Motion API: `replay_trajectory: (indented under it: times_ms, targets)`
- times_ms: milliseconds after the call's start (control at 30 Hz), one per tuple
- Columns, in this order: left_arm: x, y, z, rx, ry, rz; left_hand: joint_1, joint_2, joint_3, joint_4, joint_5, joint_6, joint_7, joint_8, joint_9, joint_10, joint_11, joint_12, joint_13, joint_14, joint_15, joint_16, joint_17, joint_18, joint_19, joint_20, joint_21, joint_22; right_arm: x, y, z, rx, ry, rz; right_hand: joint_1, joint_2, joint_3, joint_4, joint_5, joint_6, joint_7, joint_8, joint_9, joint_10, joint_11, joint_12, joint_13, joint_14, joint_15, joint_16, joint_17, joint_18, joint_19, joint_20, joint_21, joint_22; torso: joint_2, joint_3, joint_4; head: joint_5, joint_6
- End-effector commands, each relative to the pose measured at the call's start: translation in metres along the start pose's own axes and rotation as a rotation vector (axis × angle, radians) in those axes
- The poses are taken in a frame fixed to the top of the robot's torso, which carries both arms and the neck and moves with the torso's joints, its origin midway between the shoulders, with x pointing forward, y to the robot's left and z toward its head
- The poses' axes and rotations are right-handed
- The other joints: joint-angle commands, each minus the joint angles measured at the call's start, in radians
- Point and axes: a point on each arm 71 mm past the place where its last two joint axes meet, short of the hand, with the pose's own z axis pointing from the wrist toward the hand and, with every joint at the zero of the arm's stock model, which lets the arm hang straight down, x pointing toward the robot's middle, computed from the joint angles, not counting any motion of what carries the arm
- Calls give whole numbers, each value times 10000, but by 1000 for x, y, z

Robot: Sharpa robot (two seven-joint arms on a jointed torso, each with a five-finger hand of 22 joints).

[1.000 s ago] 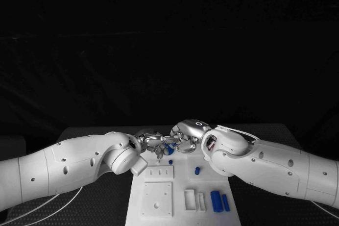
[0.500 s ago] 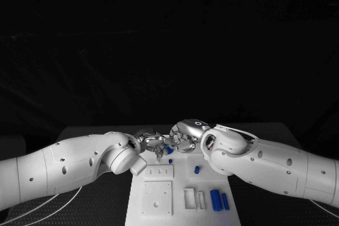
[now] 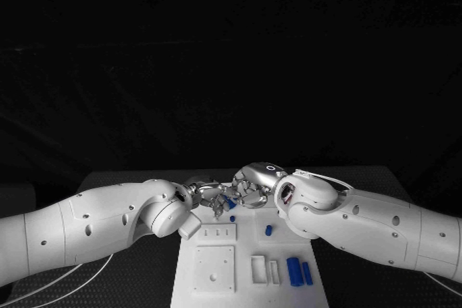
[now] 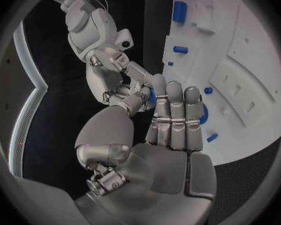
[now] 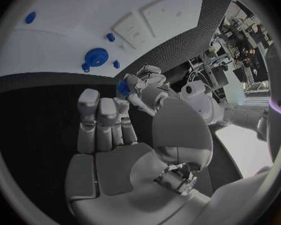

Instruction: Assemble the parts on the task board

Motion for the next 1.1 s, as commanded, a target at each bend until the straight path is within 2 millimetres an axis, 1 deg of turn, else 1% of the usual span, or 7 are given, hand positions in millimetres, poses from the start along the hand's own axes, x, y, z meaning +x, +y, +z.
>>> replay_trajectory:
  times_ms: [33,167,267,500,667,800,1100]
  targets:
    - [5,-7,0,396,240,-165,-242,95,108,-160,144,414,-260,18,232,-98,-29,-40,13,-122,34,63,-65,70,-91,-584,41,97,4,3,0,-191,297,-57,68,48,68,-3,61,539,234,-13,291,-11,-48,-61,-12,-2,-43,-33,4,433,34,-17,14,130,-7,3,-7,-16,-19]
    - [4,-6,-1,384,165,-170,-458,171,318,-337,275,464,-280,23,293,-153,-31,-27,39,-166,47,106,-141,72,-119,-573,64,90,4,1,-1,-143,302,-67,67,50,74,-1,65,543,234,-14,292,-11,-49,-62,-12,-1,-43,-35,4,433,34,-17,12,130,-3,5,10,-23,-17]
    - [4,-6,-1,395,142,-156,-515,18,1000,-272,-201,505,-295,5,359,-168,-34,21,79,-174,42,185,-232,77,-103,-570,92,65,5,1,-1,-134,341,-64,66,49,75,-1,66,545,234,-15,292,-11,-49,-62,-11,-1,-43,-36,3,433,35,-17,12,129,-1,-1,10,-30,-18]
    - [4,-7,0,428,133,-7,-627,14,1217,-330,-85,566,-309,22,425,-137,-55,75,114,-156,33,273,-270,79,-91,-576,150,77,6,1,0,-108,361,39,31,-8,69,2,66,542,237,-31,289,-19,-45,-71,-10,1,-40,-46,-1,433,36,-12,5,127,6,0,13,-15,-37]
    - [3,-7,0,520,3,489,-907,6,1341,-583,728,710,-362,71,533,-15,-104,165,162,-86,-1,468,-280,75,-74,-596,229,84,5,-3,0,33,168,244,-399,-566,-239,170,202,161,345,-294,197,-184,62,-247,-87,-55,44,-157,-47,433,-21,19,-82,95,-5,-4,0,-6,-57]
    - [1,-7,0,535,-111,813,-948,21,1371,-640,777,749,-380,81,560,29,-123,185,169,-57,-16,523,-282,79,-60,-609,252,83,3,-8,0,137,-68,342,-604,-1184,-373,492,61,-638,612,-764,13,-436,300,-370,-141,-205,256,-298,-85,433,-157,-2,-271,28,-1,-9,1,-17,-62]
    - [-3,-4,-2,453,-137,1621,-995,32,1416,-691,803,827,-420,104,614,138,-167,218,177,31,-75,631,-285,80,-23,-636,305,84,-3,-20,-9,186,-801,761,-693,-1531,-930,721,390,-1534,951,-1243,-213,-883,627,-491,-282,-518,572,-399,-42,433,-401,-11,-504,17,2,13,-6,0,-73]
